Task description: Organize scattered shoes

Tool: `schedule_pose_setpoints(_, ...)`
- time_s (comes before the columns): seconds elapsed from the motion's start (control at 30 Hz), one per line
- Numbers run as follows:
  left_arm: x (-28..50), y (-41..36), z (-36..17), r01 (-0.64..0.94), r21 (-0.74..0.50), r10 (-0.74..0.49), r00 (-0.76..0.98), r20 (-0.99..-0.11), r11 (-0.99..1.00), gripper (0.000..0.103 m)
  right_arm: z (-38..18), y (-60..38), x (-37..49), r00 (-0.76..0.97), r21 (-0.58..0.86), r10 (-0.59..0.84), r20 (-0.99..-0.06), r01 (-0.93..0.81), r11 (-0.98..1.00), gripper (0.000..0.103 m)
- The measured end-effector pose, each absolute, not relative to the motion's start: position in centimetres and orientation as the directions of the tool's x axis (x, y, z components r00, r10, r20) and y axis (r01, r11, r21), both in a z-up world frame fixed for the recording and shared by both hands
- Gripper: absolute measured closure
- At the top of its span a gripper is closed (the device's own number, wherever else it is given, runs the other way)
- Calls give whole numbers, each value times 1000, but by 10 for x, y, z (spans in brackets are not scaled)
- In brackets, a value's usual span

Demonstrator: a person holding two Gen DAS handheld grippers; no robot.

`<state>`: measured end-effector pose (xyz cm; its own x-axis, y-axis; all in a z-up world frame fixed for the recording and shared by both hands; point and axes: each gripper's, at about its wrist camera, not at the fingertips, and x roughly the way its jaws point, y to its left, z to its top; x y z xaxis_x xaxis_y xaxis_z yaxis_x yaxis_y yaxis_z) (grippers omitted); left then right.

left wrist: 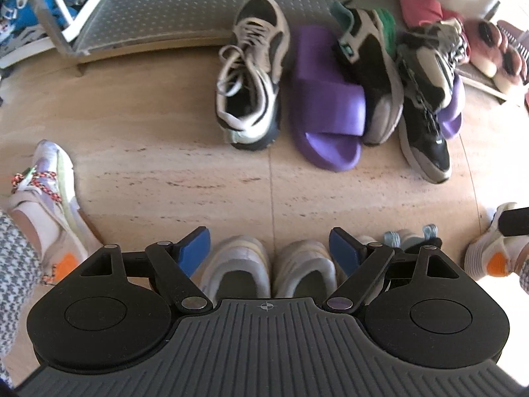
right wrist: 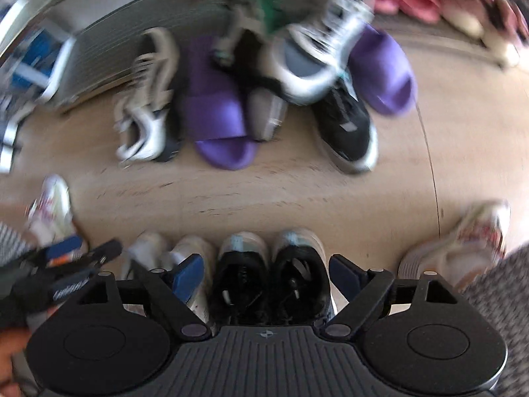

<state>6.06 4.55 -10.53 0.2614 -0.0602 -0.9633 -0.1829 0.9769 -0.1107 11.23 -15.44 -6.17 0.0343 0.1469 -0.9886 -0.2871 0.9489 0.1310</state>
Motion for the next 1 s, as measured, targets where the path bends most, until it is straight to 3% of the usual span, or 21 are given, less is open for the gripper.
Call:
schedule_pose_setpoints(0.1, 66, 43, -108, -170, -123, -76, 258, -963, 978, 19, -58, -134, 120, 91, 81, 130, -987, -412, 908, 17)
schedule_pose_setpoints(0.2, 75, 38, -109, -143, -126, -86, 257, -962, 982, 19, -72, -132, 132, 128, 51, 117, -985, -430, 902, 17)
schedule_pose_setpoints(0.37, 96, 31, -112, -97, -112, -82, 270, -959, 989, 17, -96, -156, 153, 51, 139, 158, -986, -262, 955, 19)
schedule_pose_setpoints(0.6, 151, 60, -136, -216, -62, 7, 304, -953, 974, 17, -78, -169, 173, 90, 203, 220, -971, -165, 965, 14)
schedule_pose_setpoints(0.77, 181, 80, -152, -323, -102, 7, 319, -948, 941, 21, -74, -176, 175, 75, 275, 283, -956, -102, 956, 13)
schedule_pose_setpoints(1.0, 226, 67, -187, -250, -35, 43, 299, -953, 968, 31, -84, -176, 179, 18, 279, 281, -960, -56, 959, 13)
